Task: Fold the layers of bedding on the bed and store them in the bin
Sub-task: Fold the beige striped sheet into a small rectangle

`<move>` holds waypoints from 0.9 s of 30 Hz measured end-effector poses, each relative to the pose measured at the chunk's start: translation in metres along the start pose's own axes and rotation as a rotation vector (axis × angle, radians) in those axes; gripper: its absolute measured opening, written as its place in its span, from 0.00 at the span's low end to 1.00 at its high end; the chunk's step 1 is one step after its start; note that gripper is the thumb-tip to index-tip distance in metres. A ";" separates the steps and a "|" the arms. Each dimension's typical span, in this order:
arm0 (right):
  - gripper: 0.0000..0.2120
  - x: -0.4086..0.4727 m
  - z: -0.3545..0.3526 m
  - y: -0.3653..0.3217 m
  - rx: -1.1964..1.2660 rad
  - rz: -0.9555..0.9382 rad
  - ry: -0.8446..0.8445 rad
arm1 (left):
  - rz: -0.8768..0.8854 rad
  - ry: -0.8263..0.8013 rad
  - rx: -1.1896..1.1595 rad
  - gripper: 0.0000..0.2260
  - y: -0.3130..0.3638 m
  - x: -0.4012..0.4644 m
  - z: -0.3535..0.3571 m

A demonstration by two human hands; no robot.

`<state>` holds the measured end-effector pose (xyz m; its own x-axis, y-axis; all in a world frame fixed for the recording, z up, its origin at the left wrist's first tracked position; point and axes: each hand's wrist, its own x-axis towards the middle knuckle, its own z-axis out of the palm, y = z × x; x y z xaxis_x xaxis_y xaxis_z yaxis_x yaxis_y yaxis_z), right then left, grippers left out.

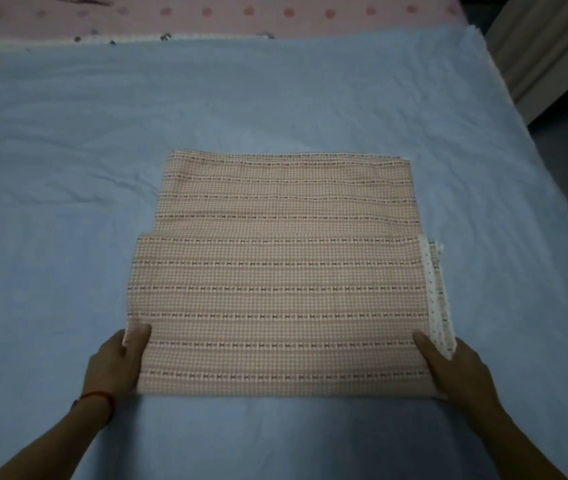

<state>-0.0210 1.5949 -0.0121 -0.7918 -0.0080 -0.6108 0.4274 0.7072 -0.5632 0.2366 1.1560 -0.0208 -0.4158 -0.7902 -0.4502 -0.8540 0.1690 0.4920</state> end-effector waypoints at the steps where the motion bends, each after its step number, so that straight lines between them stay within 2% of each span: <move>1: 0.29 0.001 0.002 0.006 0.000 0.001 0.012 | -0.006 -0.001 0.008 0.36 -0.002 0.003 0.003; 4: 0.29 -0.002 -0.005 0.014 -0.060 0.005 0.048 | -0.010 0.018 -0.006 0.37 -0.008 0.003 -0.001; 8: 0.32 -0.012 -0.002 0.020 -0.003 0.006 0.059 | -0.092 -0.077 -0.186 0.21 -0.014 -0.011 -0.019; 11: 0.26 -0.033 -0.011 0.004 -0.008 0.000 0.124 | -0.137 -0.122 -0.312 0.16 0.001 -0.033 -0.045; 14: 0.25 -0.070 -0.025 -0.007 -0.031 0.030 0.152 | -0.091 -0.196 -0.237 0.15 0.019 -0.058 -0.074; 17: 0.27 -0.108 -0.041 -0.007 -0.008 0.108 0.173 | -0.067 -0.236 -0.050 0.11 0.022 -0.077 -0.097; 21: 0.26 -0.149 -0.072 -0.010 0.031 0.178 0.195 | -0.058 -0.323 0.058 0.05 0.032 -0.094 -0.134; 24: 0.19 -0.154 -0.099 -0.024 0.101 0.172 0.196 | -0.088 -0.443 0.026 0.04 0.048 -0.102 -0.164; 27: 0.12 -0.138 -0.120 -0.051 0.191 0.142 0.196 | -0.116 -0.494 -0.084 0.02 0.077 -0.087 -0.183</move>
<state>0.0138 1.6448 0.1677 -0.7796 0.2312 -0.5821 0.5992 0.5457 -0.5858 0.2641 1.1306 0.1927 -0.4358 -0.4244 -0.7937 -0.8834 0.0327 0.4675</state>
